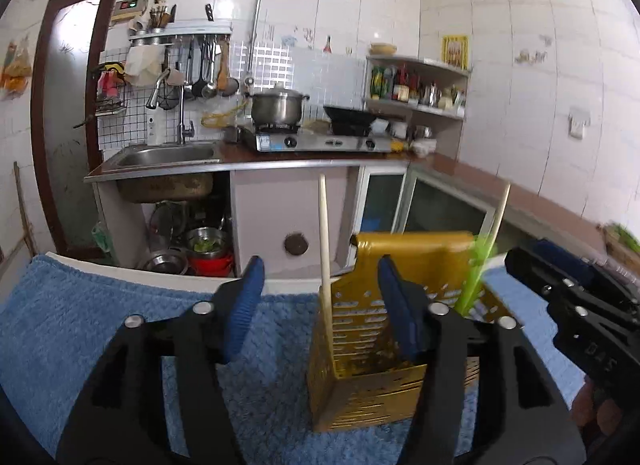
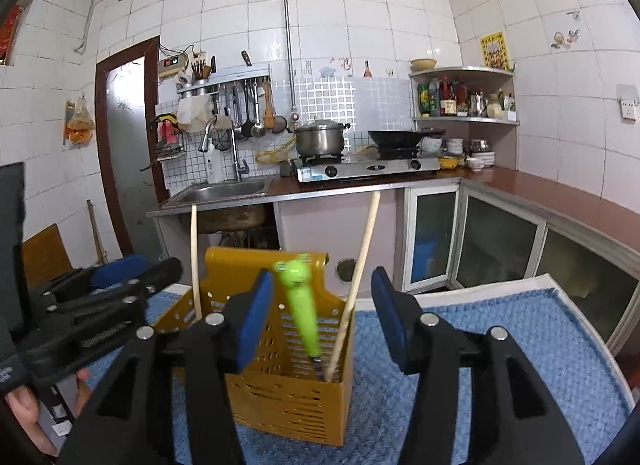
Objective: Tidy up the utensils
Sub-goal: 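Lower chopstick and fork into the holder and open both tools, then withdraw both open tools up from the holder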
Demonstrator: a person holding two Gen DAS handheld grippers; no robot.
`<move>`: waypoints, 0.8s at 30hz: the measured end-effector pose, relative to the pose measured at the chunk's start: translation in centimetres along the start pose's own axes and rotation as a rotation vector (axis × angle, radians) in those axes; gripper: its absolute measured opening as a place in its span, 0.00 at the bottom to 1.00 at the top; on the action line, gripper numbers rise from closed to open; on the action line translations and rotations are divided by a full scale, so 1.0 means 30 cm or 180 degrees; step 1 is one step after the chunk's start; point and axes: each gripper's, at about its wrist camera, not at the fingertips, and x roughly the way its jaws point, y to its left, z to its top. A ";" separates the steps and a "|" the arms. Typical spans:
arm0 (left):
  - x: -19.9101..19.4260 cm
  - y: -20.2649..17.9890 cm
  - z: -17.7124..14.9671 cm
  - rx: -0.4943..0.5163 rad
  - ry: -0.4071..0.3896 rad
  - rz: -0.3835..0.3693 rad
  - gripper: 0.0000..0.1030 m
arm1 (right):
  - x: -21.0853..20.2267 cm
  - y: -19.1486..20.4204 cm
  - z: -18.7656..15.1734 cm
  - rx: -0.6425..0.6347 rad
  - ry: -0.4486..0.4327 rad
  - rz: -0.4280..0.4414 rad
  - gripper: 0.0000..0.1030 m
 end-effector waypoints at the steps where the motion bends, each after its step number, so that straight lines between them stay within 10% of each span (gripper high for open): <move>1: -0.018 0.001 0.010 -0.0015 0.0033 -0.0044 0.58 | -0.009 -0.002 0.008 0.0004 0.0002 -0.0013 0.49; 6: -0.119 0.010 0.026 -0.0027 -0.0020 -0.0019 0.82 | -0.088 -0.021 0.022 0.0003 0.0011 -0.0119 0.57; 24: -0.383 0.058 -0.186 0.0029 0.0311 0.0218 0.95 | -0.323 -0.077 -0.245 0.0180 0.0515 -0.0241 0.63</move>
